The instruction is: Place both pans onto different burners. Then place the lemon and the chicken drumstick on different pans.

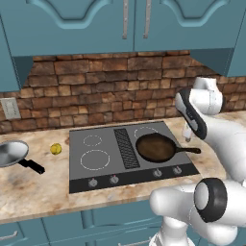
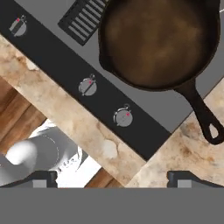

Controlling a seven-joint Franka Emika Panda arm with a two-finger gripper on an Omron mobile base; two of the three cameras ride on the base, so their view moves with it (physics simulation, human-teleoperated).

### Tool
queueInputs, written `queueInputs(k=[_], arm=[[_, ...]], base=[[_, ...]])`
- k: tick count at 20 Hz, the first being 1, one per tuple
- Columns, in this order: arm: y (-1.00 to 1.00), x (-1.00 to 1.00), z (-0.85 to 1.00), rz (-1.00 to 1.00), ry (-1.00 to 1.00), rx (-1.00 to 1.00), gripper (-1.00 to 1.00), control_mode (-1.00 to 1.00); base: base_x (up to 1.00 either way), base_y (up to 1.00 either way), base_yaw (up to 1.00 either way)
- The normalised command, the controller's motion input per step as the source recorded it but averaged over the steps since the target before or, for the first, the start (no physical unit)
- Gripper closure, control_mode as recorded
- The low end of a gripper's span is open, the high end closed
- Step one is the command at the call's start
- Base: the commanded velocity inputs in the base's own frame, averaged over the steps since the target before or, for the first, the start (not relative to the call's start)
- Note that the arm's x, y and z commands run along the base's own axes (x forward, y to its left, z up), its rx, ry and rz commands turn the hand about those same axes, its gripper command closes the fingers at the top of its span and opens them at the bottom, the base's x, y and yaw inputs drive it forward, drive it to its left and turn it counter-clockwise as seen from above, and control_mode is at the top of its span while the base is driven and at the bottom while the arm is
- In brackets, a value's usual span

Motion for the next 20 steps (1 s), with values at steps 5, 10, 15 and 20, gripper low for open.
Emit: queueInputs(k=[5, 10, 15, 20], arm=[[0.2, -0.2, 0.19, -0.28, 0.0, -0.02, -1.0, -1.0], [0.25, 0.0, 0.13, -0.21, 0.0, -0.13, -1.0, -1.0], [0.04, -0.01, 0.22, -0.17, 0.0, -0.03, -1.0, -1.0], [0.0, -0.12, 0.06, -0.06, 0.0, 0.0, -1.0, -1.0]], base=[[0.0, 0.0, 0.0], [0.0, 0.0, 0.0], [0.0, 0.0, 0.0], [0.0, 0.0, 0.0]])
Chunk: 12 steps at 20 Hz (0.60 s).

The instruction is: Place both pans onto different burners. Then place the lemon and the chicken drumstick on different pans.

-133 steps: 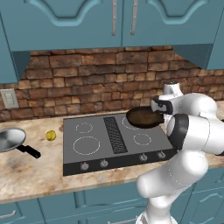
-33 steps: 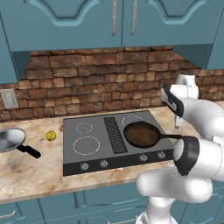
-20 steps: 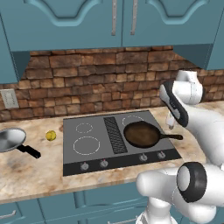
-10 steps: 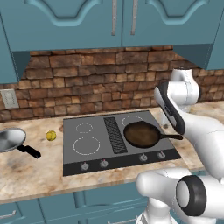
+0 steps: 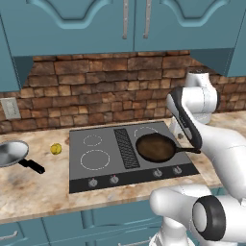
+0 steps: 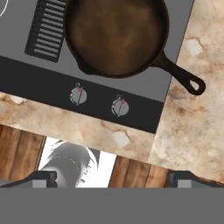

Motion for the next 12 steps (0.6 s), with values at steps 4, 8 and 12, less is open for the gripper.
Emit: queueInputs(k=[4, 8, 12], arm=[[0.0, -0.16, 0.0, 0.0, 0.0, 0.0, -1.0, -1.0], [0.0, -0.14, 0.0, 0.0, 0.0, 0.0, -1.0, -1.0], [0.0, -0.11, 0.0, -0.03, 0.0, 0.01, -1.0, -1.0]], base=[[0.0, 0.0, 0.0], [0.0, 0.0, 0.0], [0.0, 0.0, 0.0]])
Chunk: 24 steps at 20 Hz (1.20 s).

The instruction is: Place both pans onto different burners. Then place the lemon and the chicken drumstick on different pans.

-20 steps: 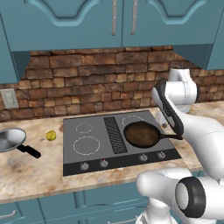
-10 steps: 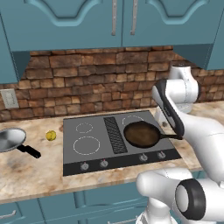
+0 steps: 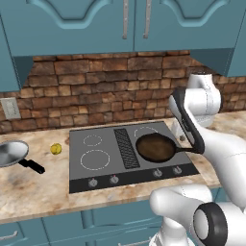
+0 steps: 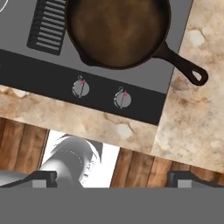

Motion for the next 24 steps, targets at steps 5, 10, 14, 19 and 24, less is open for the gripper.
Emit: queueInputs(k=[5, 10, 14, 19, 24], arm=[[0.0, -0.06, 0.0, -0.04, 0.0, 0.01, -1.0, -1.0], [0.0, 0.0, 0.0, 0.0, 0.0, 0.0, -1.0, 1.0], [0.0, 0.0, 0.0, 0.0, 0.0, 0.0, -1.0, 1.0], [0.0, 0.0, 0.0, 0.0, 0.0, 0.0, -1.0, 1.0], [0.0, 0.0, 0.0, 0.0, 0.0, 0.0, -1.0, 1.0]], base=[[0.0, 0.0, 0.0], [-0.01, 0.26, -0.08], [-0.03, 0.87, -0.1], [-0.01, 0.82, -0.02], [0.0, 0.74, 0.0]])
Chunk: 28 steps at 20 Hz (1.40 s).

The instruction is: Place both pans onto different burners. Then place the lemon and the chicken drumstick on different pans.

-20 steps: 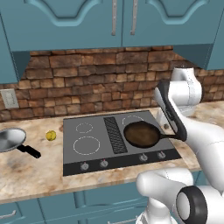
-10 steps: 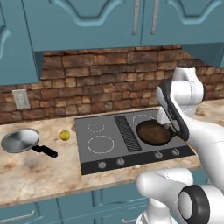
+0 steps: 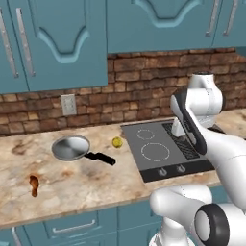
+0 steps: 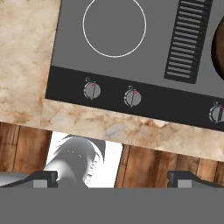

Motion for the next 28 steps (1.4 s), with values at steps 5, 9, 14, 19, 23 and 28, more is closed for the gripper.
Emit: queueInputs(k=[5, 9, 14, 19, 23, 28], arm=[[0.0, 0.0, 0.0, 0.0, 0.0, 0.0, -1.0, 1.0], [0.0, 0.0, 0.0, 0.0, 0.0, 0.0, -1.0, 1.0], [0.0, 0.0, 0.0, 0.0, 0.0, 0.0, -1.0, 1.0], [0.0, 0.0, 0.0, 0.0, 0.0, 0.0, -1.0, 1.0], [0.0, 0.0, 0.0, 0.0, 0.0, 0.0, -1.0, 1.0], [0.0, 0.0, 0.0, 0.0, 0.0, 0.0, -1.0, 1.0]], base=[[0.0, 0.51, 0.0], [0.14, 0.3, 0.04], [0.14, 0.28, 0.13], [0.23, 0.32, 0.04], [0.26, 0.48, 0.0], [0.2, 0.12, 0.01]])
